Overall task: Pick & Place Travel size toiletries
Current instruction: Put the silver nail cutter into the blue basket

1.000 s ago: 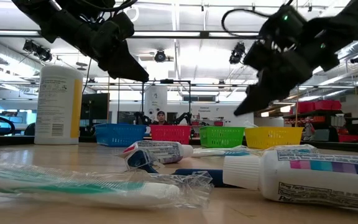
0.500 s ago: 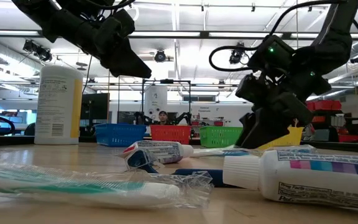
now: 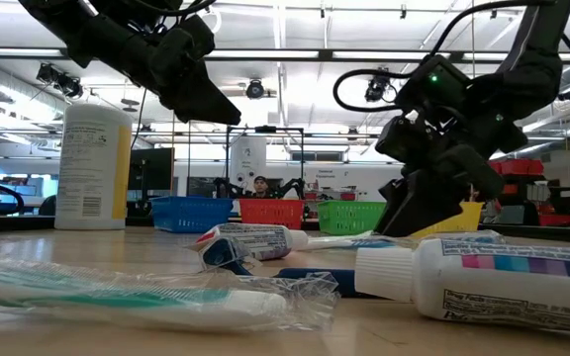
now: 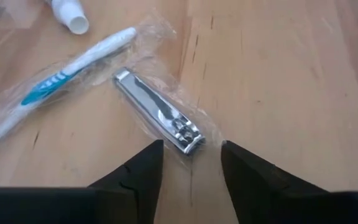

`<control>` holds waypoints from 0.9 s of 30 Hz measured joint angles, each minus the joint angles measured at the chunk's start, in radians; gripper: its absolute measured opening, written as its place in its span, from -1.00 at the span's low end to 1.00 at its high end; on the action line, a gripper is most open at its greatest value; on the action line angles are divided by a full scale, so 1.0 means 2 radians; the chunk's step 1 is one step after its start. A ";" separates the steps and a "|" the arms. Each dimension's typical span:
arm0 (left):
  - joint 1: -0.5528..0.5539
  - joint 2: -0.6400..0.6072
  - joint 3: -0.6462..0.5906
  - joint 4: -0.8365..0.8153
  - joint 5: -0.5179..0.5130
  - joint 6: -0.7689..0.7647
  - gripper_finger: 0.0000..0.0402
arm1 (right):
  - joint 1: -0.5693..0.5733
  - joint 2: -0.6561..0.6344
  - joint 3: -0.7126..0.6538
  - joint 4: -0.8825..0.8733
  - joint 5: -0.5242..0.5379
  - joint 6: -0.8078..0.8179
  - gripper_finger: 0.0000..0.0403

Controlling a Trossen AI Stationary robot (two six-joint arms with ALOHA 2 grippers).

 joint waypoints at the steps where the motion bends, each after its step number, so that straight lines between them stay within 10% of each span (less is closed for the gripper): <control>1: 0.000 0.000 0.000 0.000 0.000 0.001 -0.36 | 0.002 0.000 0.000 0.000 0.002 0.004 -0.21; 27: 0.000 0.000 0.000 -0.001 0.000 0.001 -0.36 | 0.055 -0.001 0.015 -0.004 0.048 0.034 -0.43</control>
